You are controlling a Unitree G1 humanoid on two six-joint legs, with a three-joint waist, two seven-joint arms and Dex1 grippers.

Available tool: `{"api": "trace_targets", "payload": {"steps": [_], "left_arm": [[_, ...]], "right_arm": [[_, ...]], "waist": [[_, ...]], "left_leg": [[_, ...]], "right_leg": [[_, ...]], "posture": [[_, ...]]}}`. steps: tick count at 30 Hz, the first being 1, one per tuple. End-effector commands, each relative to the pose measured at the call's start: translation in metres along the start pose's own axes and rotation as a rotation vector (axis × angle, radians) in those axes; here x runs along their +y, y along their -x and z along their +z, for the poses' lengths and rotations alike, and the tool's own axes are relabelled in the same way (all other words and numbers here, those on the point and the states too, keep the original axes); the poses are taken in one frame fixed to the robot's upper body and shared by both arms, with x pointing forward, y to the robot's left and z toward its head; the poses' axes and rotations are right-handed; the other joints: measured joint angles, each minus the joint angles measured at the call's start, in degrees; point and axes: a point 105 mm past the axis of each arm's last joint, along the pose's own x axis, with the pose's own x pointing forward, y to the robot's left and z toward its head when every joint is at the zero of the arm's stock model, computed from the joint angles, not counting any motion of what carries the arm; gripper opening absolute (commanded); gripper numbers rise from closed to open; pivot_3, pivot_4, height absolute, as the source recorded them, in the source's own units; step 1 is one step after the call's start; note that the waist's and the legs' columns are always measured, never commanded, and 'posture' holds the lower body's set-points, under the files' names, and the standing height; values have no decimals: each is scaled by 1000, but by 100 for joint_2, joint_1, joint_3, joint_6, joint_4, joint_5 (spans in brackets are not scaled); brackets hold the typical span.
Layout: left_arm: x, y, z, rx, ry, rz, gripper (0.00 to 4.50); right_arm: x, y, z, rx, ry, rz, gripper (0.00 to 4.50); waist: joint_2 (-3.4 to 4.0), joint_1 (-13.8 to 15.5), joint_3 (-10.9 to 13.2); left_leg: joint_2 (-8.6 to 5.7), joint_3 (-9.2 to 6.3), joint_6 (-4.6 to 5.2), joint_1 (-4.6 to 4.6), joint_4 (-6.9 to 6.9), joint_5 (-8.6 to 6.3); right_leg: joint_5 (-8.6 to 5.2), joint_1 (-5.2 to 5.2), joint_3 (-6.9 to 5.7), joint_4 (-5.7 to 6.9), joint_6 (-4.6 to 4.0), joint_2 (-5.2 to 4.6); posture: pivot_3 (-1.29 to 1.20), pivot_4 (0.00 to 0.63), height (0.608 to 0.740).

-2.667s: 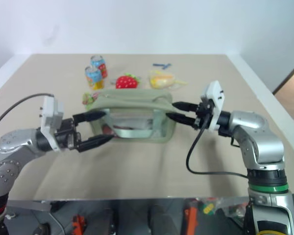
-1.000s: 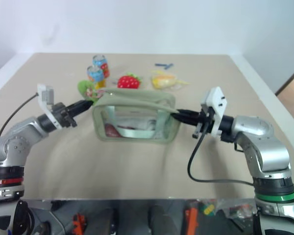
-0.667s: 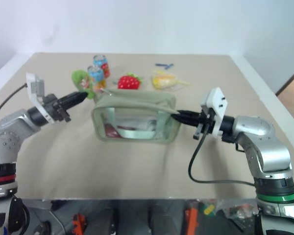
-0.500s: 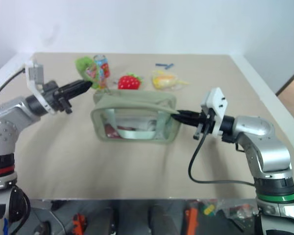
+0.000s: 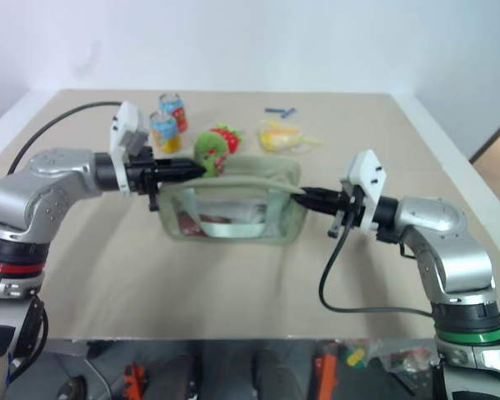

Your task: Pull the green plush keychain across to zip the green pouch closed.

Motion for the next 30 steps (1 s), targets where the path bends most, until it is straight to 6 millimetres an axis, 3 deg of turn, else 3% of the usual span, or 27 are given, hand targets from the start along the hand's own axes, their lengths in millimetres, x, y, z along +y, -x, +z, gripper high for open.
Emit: {"api": "trace_targets", "payload": {"steps": [1,8,11,12,18,22,25,30], "left_arm": [[3,4,8,31,-51,-1,1054],[2,31,18,61,-66,-16,3495],[3,46,13,91,-49,22,4422],[3,54,11,100,-39,45,4475],[-1,82,-8,134,8,168,4475],[-11,71,-25,81,31,190,4475],[-17,61,-33,61,47,195,3692],[-9,52,-37,-2,52,262,2001]], "right_arm": [[-1,1,5,-10,30,-8,0],[-1,1,4,-9,32,-6,0],[-2,0,4,-12,32,-1,0],[-2,0,4,-13,32,1,0],[-4,-3,3,-16,32,15,0],[-5,-6,4,-20,32,26,0],[-6,-6,5,-20,35,32,0],[-7,-6,6,-22,31,36,0]], "waist": [[0,-1,0],[0,-4,0],[0,-8,0],[0,-15,0],[0,-13,0],[0,-3,0],[-4,-3,0],[-3,-9,-1]], "left_leg": [[0,0,0,0,0,0],[1,-1,0,-4,-4,0],[1,-2,0,-4,-3,0],[2,-1,0,-3,-3,0],[6,-5,1,-2,-3,0],[6,-4,1,0,0,0],[5,-6,1,-1,7,0],[6,-3,1,4,6,0]], "right_leg": [[0,0,0,0,0,0],[-4,-5,-1,0,-1,0],[-4,-5,-1,0,-1,0],[-4,-5,-1,0,-1,0],[-6,-5,-8,2,-4,1],[-5,0,-8,2,-4,-2],[-5,2,-10,2,-5,-3],[1,3,-5,4,0,0]], "posture": [[0,150,740],[0,150,740],[0,150,740],[0,150,740],[0,150,740],[0,150,740],[0,150,740],[0,150,740]]}}
